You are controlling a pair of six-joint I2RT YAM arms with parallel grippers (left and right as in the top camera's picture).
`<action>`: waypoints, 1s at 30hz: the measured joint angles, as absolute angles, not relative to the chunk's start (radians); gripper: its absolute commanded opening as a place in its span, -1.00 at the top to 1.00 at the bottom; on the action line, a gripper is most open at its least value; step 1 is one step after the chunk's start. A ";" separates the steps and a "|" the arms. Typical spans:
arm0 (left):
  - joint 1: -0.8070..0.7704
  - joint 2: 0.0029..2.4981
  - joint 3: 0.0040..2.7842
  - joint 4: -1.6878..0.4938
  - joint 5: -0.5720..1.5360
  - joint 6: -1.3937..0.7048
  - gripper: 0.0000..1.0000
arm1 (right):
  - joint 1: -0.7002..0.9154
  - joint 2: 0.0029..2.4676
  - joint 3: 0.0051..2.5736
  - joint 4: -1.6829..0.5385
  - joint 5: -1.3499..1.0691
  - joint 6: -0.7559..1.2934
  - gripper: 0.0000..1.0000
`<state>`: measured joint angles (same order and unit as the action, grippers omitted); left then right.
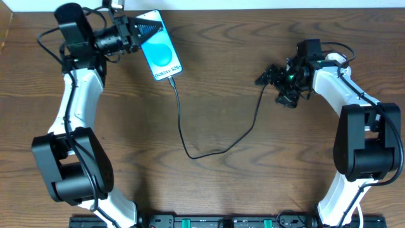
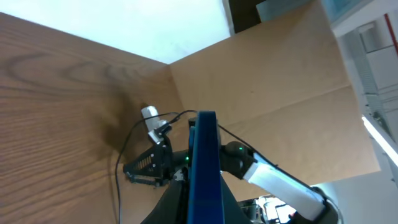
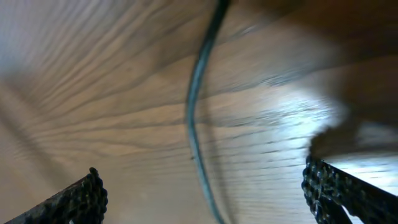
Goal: Plug charger to phone and switch on socket
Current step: 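Lower the plugged-in phone with the left gripper toward the table center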
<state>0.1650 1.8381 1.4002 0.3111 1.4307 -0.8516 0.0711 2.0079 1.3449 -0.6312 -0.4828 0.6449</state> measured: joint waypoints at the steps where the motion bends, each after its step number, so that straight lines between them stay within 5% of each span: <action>1: 0.158 1.841 1.395 0.305 1.425 -0.840 0.85 | 0.071 2.008 1.345 -0.632 -0.470 0.640 -0.99; 13: 0.089 1.983 1.369 0.044 1.293 -0.648 0.85 | 0.070 1.923 1.345 -0.694 -0.355 0.613 -0.98; 30: -0.062 2.252 1.369 0.027 1.243 -0.554 0.85 | 0.070 1.538 1.345 -0.745 -0.230 0.579 -0.99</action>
<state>-0.0616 2.2524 1.3685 0.0265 1.2430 -0.5541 0.0704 1.5383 1.3449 -0.7452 -0.2302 0.5793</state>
